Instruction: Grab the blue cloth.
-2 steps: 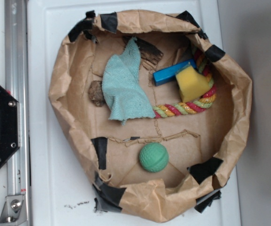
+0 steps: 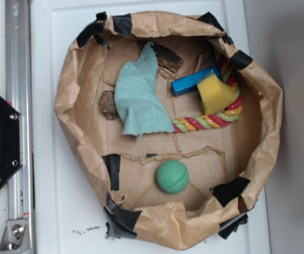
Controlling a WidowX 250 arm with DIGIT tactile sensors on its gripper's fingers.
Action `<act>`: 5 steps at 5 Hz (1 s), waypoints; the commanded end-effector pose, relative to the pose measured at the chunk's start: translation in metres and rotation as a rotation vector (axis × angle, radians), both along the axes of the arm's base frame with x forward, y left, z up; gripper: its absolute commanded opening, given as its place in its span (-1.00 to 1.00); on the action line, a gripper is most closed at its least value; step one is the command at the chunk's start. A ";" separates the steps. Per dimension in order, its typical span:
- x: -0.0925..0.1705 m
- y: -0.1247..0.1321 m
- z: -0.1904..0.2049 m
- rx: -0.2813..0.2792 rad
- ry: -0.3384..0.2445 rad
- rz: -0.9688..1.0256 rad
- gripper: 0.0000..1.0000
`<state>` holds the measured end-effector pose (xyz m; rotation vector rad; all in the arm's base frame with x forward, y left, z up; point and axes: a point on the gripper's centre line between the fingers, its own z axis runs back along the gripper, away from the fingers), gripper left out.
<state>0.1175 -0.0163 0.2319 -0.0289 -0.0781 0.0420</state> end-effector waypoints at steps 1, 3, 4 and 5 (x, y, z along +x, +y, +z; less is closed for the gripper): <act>0.079 0.002 -0.047 0.045 -0.074 0.013 1.00; 0.119 -0.004 -0.141 0.103 0.068 -0.082 1.00; 0.121 0.011 -0.174 0.124 0.124 -0.054 1.00; 0.120 0.009 -0.197 0.149 0.155 -0.077 1.00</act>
